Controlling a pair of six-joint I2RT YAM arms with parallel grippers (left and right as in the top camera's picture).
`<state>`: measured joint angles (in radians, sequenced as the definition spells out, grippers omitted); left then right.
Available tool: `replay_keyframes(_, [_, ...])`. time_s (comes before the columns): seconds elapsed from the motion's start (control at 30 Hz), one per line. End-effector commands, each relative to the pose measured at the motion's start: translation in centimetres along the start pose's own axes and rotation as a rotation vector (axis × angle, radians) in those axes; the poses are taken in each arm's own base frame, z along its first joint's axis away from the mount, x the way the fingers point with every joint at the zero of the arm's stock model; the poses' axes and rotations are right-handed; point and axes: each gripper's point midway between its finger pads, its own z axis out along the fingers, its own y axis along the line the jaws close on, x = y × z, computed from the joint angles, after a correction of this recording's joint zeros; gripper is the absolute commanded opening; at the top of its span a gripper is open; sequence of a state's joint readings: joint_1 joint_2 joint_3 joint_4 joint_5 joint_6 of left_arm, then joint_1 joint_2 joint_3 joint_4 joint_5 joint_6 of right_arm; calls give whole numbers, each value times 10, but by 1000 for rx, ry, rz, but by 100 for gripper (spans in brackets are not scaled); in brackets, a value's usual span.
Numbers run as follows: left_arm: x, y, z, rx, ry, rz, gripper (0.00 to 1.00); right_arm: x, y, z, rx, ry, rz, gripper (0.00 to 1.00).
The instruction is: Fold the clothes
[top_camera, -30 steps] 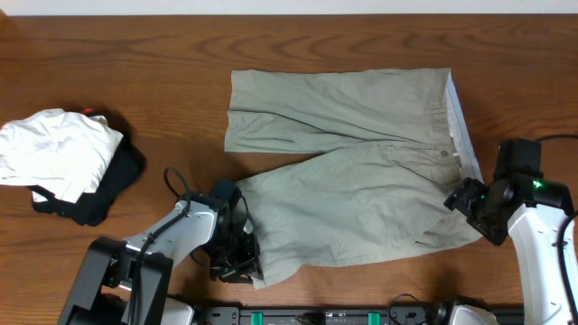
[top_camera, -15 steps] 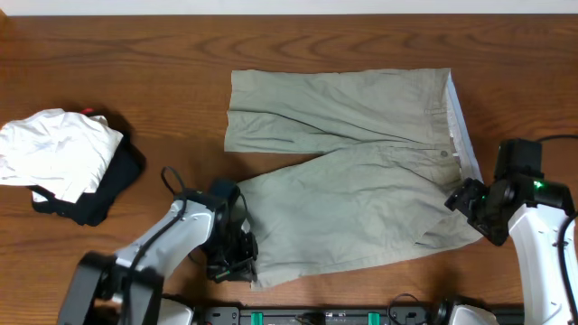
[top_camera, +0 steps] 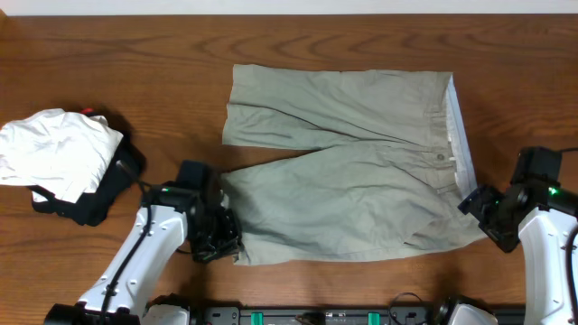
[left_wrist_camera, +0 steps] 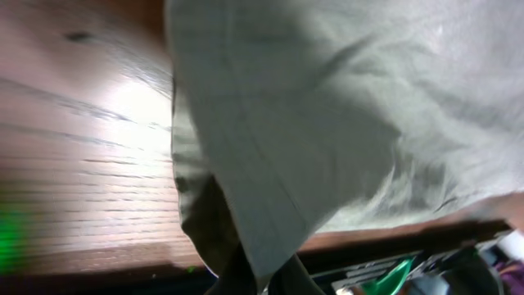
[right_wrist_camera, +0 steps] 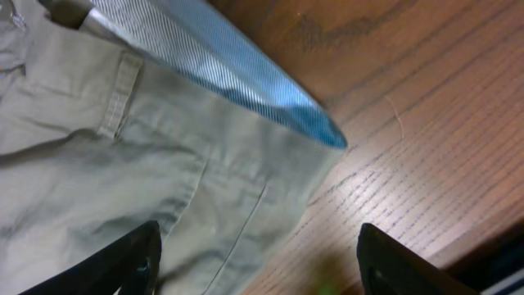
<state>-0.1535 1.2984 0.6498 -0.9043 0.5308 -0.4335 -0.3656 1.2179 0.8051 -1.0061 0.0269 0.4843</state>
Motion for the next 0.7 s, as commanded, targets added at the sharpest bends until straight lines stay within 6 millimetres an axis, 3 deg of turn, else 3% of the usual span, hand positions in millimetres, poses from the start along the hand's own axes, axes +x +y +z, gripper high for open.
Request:
replay_keyframes(0.0, [-12,7,-7,-11,-49,-23,6,3,-6,6,16,7,-1,75])
replay_keyframes(0.2, [-26,19,-13,-26,-100,-59,6,18,-10,26,20,40,48,74])
replay_keyframes(0.47, [-42,16,-17,2,-161,-47,6,37,-17,49,25,74,95,72])
replay_keyframes(0.6, [-41,16,-17,1,-159,-48,6,41,-19,58,23,68,105,64])
replay_keyframes(0.67, [-40,16,-17,-1,-155,-49,6,40,-18,63,15,53,122,55])
